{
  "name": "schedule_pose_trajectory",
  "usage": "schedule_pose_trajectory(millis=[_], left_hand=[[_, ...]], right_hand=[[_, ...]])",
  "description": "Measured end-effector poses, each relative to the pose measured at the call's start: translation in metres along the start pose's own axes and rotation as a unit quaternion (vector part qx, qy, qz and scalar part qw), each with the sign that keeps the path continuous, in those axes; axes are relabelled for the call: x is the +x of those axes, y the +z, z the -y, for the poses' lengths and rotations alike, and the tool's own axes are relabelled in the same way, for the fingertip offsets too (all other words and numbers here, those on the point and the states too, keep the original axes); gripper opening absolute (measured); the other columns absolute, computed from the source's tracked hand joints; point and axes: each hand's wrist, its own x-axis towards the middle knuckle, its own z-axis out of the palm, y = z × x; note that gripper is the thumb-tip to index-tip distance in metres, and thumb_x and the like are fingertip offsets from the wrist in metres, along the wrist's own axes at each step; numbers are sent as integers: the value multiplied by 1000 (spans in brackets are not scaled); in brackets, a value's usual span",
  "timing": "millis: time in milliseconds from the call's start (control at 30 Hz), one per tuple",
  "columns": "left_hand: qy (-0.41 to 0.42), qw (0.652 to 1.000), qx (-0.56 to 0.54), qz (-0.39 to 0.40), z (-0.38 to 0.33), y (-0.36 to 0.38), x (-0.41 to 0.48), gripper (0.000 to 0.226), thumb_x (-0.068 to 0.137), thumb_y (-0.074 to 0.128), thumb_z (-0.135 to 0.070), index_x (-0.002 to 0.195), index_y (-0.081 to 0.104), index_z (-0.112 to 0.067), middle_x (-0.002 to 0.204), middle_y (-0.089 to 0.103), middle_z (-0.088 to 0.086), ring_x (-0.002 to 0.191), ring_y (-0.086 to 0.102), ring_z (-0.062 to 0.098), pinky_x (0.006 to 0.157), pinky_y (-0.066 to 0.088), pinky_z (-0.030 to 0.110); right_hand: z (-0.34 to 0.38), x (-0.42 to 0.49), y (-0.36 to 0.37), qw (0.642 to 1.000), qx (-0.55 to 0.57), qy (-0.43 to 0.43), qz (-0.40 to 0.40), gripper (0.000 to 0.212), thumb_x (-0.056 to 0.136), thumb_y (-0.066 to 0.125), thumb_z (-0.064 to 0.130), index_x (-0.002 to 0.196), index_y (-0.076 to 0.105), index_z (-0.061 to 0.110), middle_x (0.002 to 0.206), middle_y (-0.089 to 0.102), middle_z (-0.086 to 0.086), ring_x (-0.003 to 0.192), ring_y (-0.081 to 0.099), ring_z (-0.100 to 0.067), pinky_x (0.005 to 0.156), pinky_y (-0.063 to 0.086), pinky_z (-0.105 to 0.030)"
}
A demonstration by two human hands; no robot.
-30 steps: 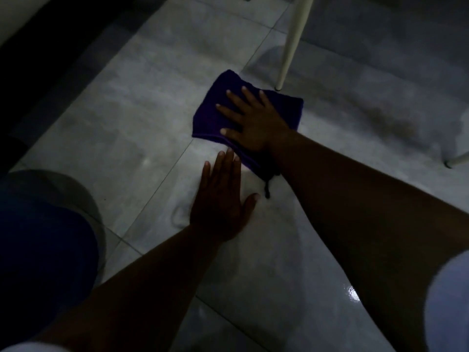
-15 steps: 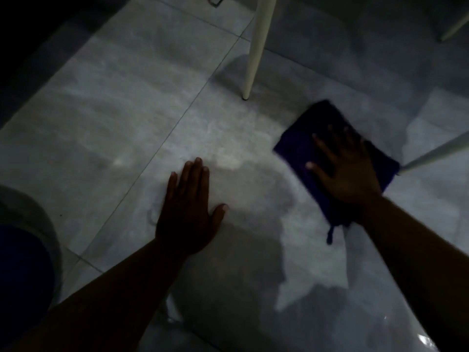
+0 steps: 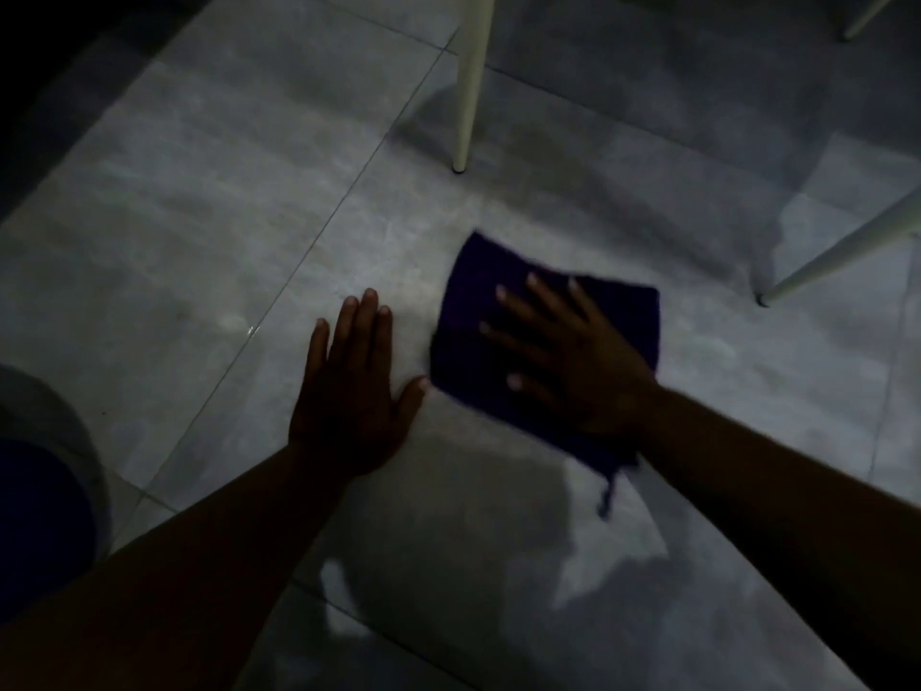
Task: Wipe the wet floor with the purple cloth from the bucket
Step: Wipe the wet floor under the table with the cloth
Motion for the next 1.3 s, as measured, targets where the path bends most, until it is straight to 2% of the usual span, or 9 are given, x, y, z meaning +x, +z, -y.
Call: schedule_pose_trajectory(millis=[100, 300, 400, 567, 700, 800, 933, 1167, 1300], left_hand=[[2, 1000, 4, -5, 1, 2, 1, 87, 93, 15, -66, 156, 13, -5, 166, 9, 16, 154, 7, 31, 124, 11, 52], [8, 1000, 4, -29, 2, 8, 3, 84, 93, 23, -64, 153, 19, -5, 164, 18, 18, 153, 15, 33, 122, 14, 52], [19, 999, 30, -31, 6, 14, 2, 83, 95, 23, -64, 154, 20, -5, 163, 20, 19, 152, 18, 34, 121, 15, 52], [23, 1000, -7, -14, 4, 9, 1, 83, 95, 26, -61, 154, 16, -4, 164, 14, 20, 153, 11, 35, 121, 8, 53], [6, 999, -24, 35, 4, -1, 6, 86, 94, 28, -61, 155, 12, -3, 166, 6, 19, 154, 3, 34, 123, 4, 54], [1, 998, -38, 51, -6, -12, 2, 79, 97, 35, -54, 154, 17, -3, 166, 8, 18, 153, 4, 35, 123, 6, 54], [98, 992, -64, 41, -72, -16, -38, 78, 96, 35, -50, 154, 19, -1, 165, 12, 20, 153, 8, 35, 124, 5, 50], [256, 964, -54, 54, -161, -4, -76, 74, 97, 24, -52, 152, 29, -3, 163, 22, 17, 152, 16, 34, 123, 14, 51], [271, 960, -14, 70, -158, 7, -87, 80, 95, 19, -58, 155, 19, -5, 166, 11, 15, 154, 8, 32, 124, 9, 51]], right_hand=[[-23, -75, 6, 999, -12, -33, 15, 63, 98, 32, 62, 153, 33, 32, 164, 27, -6, 153, 18, -38, 121, 14, -62], [-69, -44, -8, 942, 31, 334, -21, 73, 94, 10, 71, 159, 6, 38, 170, 4, -6, 155, 1, -35, 123, -1, -59], [0, -22, 2, 961, 33, 271, -33, 68, 98, 23, 63, 159, 17, 33, 169, 9, -11, 154, 4, -41, 121, 5, -64], [151, -145, 52, 1000, 17, 7, -23, 66, 97, 39, 63, 156, 28, 36, 168, 15, -6, 154, 9, -40, 120, 10, -66], [116, -273, 56, 999, 5, -34, 35, 72, 94, 39, 70, 156, 22, 39, 167, 21, -3, 154, 13, -37, 120, 9, -64], [39, -294, 34, 987, 11, 153, 43, 70, 95, 24, 70, 157, 4, 44, 166, 17, -8, 153, 11, -40, 113, 21, -71], [19, -226, 20, 927, 27, 374, 5, 72, 93, 12, 72, 157, -4, 43, 170, -7, -4, 155, -8, -36, 121, 1, -65], [140, -288, 60, 996, -7, 80, 24, 74, 95, 37, 69, 158, 20, 35, 169, 12, -8, 155, 6, -40, 120, 4, -66], [82, -399, 56, 995, -25, 71, 58, 74, 93, 36, 70, 157, 23, 36, 165, 21, -7, 152, 18, -41, 119, 14, -65]])
